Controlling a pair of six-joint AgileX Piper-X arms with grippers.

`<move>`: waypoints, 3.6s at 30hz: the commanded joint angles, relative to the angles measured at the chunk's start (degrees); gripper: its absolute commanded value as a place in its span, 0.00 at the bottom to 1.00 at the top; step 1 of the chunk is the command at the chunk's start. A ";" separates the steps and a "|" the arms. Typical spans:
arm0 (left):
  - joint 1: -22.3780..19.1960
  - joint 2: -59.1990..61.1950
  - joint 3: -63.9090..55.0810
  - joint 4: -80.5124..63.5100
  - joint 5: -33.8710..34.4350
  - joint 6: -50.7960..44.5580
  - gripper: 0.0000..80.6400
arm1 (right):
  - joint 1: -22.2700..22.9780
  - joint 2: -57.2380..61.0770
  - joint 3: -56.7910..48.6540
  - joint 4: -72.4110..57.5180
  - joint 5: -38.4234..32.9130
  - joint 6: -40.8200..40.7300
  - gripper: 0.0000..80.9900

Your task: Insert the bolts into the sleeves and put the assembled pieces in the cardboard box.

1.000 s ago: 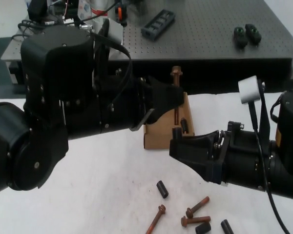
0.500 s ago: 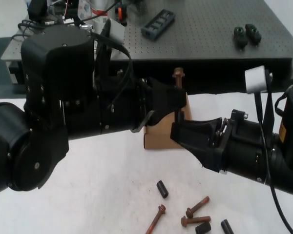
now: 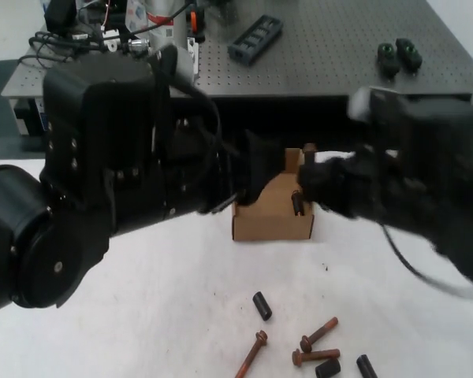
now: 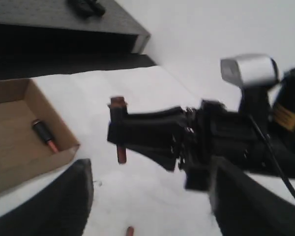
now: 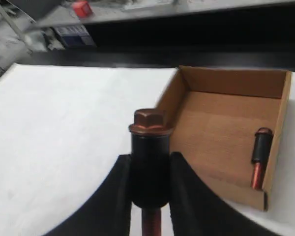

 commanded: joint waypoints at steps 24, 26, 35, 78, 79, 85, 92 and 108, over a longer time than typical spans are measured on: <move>-4.25 22.98 -12.97 36.59 -3.00 19.55 0.60 | -0.82 37.68 -54.27 44.77 5.93 -8.37 0.52; -5.47 26.41 -16.49 39.47 -5.03 22.89 0.60 | -1.25 35.31 -54.10 44.59 2.90 -8.70 0.48; -7.44 37.79 -27.59 47.25 -8.47 28.38 0.49 | -4.38 22.40 -54.11 47.80 1.16 -7.72 0.45; -3.02 29.24 -25.31 46.82 -10.34 17.49 0.01 | -2.46 -3.98 -23.49 65.68 -0.01 -17.52 0.45; -1.65 25.95 -23.15 44.80 -10.60 15.75 0.01 | -1.19 -3.20 -22.59 64.84 0.09 -17.62 0.45; 6.24 5.68 -7.86 35.15 -10.61 9.96 0.01 | 7.28 5.91 -22.20 58.46 3.06 -17.60 0.45; 10.19 -11.19 0.04 30.68 -10.53 8.86 0.01 | 14.07 18.50 -25.40 54.35 6.90 -16.21 0.45; 10.69 -20.57 0.33 31.11 -12.56 8.70 0.01 | 15.52 28.23 -30.65 54.79 9.67 -15.42 0.24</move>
